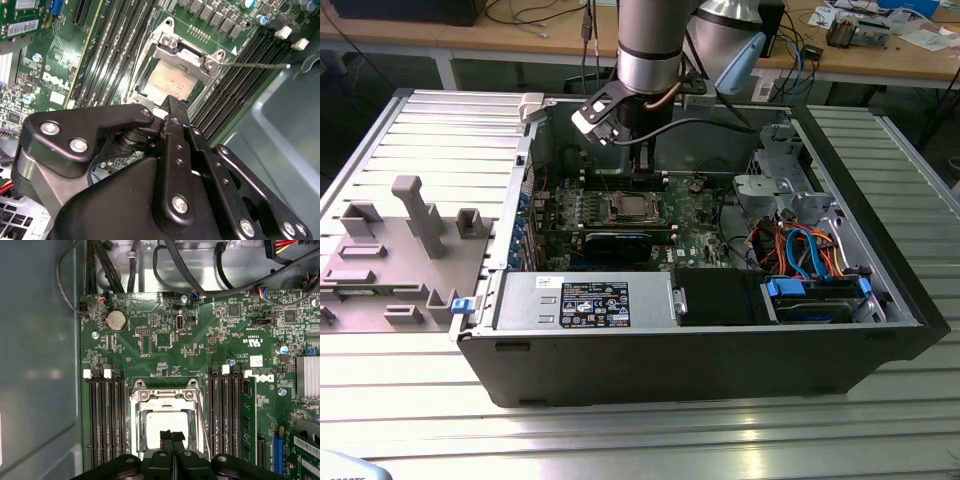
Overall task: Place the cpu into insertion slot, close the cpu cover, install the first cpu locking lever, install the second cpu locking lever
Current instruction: 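Close the cpu cover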
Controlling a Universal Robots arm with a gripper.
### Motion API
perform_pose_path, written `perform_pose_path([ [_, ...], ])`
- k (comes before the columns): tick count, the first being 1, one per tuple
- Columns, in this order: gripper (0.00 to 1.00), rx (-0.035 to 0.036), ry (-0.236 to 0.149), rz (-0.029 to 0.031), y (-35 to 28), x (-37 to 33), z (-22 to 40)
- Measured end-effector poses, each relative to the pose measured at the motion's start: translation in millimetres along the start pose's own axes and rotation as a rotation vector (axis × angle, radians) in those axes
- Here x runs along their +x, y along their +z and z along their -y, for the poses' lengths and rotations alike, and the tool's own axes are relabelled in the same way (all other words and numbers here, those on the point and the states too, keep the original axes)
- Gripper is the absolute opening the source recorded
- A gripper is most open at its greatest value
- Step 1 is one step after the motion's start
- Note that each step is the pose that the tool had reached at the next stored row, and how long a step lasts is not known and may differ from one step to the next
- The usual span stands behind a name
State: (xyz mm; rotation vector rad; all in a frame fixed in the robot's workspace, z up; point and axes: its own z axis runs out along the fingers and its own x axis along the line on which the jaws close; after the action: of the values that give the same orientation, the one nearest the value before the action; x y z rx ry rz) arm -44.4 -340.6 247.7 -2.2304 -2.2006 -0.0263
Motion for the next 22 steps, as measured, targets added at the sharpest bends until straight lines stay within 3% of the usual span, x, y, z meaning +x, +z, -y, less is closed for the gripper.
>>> perform_pose_path([
  [11,0.11,-0.0002,0.000,-0.0002,4.2,-0.2,11.4],
  [22,0.11,0.0000,0.000,0.0000,30.5,-0.8,19.7],
])
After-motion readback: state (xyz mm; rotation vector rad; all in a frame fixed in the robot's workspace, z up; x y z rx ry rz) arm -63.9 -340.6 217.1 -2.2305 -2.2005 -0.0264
